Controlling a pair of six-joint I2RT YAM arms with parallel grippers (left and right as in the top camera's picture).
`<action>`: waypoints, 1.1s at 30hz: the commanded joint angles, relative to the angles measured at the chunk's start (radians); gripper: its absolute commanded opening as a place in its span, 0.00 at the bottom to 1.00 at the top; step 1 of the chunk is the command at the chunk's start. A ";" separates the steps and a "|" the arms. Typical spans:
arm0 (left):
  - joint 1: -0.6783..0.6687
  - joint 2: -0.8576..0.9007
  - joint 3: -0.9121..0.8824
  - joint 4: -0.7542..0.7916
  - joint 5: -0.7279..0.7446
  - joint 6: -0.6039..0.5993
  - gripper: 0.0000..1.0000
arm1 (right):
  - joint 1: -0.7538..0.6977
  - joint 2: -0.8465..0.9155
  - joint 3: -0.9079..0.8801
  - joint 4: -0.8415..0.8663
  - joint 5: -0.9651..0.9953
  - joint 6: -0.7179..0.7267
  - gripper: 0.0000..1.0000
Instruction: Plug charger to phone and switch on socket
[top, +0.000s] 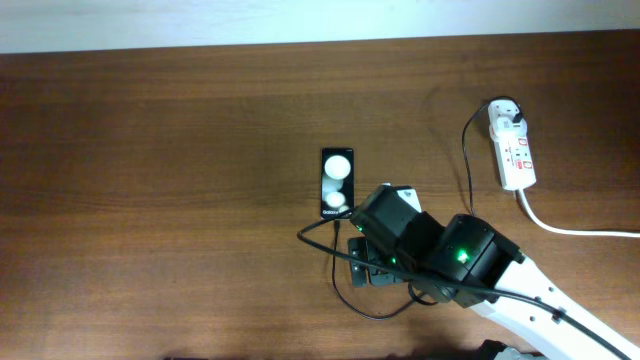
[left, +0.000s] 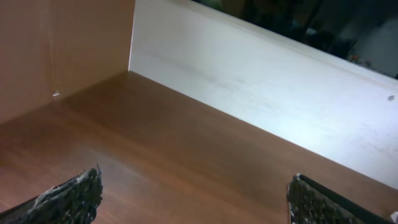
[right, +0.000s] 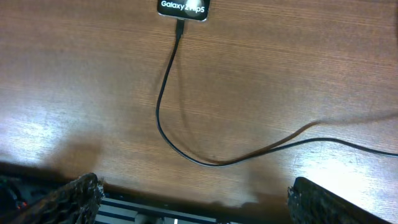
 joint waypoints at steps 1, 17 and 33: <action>0.005 -0.002 -0.232 0.188 -0.018 -0.003 0.99 | -0.003 0.001 0.004 0.003 0.016 0.001 0.99; 0.005 -0.002 -0.880 0.917 0.039 -0.022 0.99 | -0.003 0.000 0.005 -0.024 -0.026 0.002 0.04; 0.005 0.003 -1.384 1.427 0.186 0.164 0.99 | -0.004 -0.316 0.069 -0.115 0.021 0.040 0.04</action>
